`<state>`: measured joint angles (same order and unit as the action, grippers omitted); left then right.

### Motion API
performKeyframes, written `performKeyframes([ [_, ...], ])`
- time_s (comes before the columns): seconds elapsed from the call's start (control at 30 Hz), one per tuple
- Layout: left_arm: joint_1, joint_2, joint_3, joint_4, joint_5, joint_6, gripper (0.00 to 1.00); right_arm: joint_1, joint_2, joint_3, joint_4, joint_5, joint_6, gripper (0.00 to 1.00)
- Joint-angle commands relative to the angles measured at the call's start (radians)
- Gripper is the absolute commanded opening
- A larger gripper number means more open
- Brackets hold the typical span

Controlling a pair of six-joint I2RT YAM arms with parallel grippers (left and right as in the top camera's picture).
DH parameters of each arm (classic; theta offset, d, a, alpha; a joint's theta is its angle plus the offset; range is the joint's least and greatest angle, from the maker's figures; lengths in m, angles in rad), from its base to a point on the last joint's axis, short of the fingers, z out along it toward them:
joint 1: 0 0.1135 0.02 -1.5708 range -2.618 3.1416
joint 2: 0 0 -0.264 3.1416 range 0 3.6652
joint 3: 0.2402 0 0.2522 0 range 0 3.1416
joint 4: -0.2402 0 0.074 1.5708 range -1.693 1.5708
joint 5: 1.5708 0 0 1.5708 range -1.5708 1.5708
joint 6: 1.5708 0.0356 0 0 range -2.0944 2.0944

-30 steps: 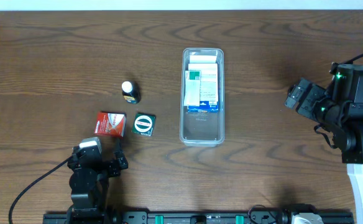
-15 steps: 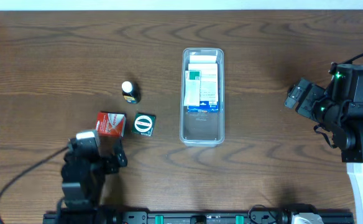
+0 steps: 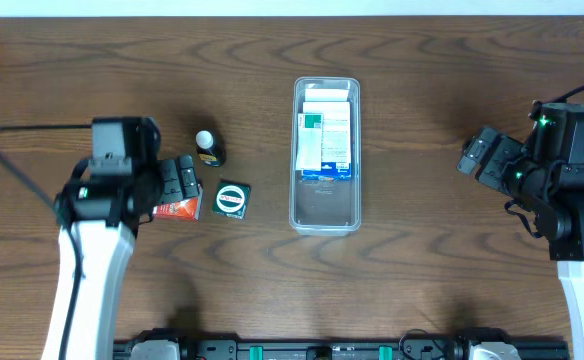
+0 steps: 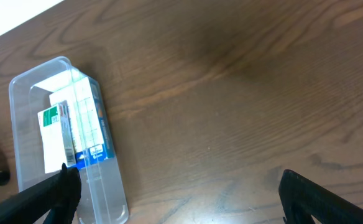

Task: Pack container
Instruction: 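Reach the left gripper to the red Panadol box, then grasp the red Panadol box with the left gripper and lift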

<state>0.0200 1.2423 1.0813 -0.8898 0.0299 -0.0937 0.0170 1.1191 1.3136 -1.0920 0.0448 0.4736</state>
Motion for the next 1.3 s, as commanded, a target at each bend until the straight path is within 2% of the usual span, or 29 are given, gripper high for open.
performKeyframes([
  [0.0,0.008,0.077,0.013,-0.045,-0.010,0.014,0.98,-0.005,0.000,0.006,-0.001,0.008,0.000,0.99],
  [0.17,0.008,0.199,0.008,-0.058,-0.080,0.067,0.98,-0.005,0.000,0.006,-0.001,0.008,0.000,0.99],
  [0.37,0.008,0.343,0.008,-0.023,-0.079,0.164,0.98,-0.005,0.000,0.006,-0.002,0.008,0.000,0.99],
  [0.57,0.008,0.445,0.008,0.017,-0.066,0.201,0.98,-0.005,0.000,0.006,-0.001,0.008,0.000,0.99],
  [0.9,0.008,0.546,0.008,0.093,-0.064,0.225,0.98,-0.005,0.000,0.006,-0.001,0.008,0.000,0.99],
  [1.27,0.008,0.554,-0.022,0.161,-0.064,0.225,0.99,-0.005,0.000,0.006,-0.001,0.008,0.000,0.99],
])
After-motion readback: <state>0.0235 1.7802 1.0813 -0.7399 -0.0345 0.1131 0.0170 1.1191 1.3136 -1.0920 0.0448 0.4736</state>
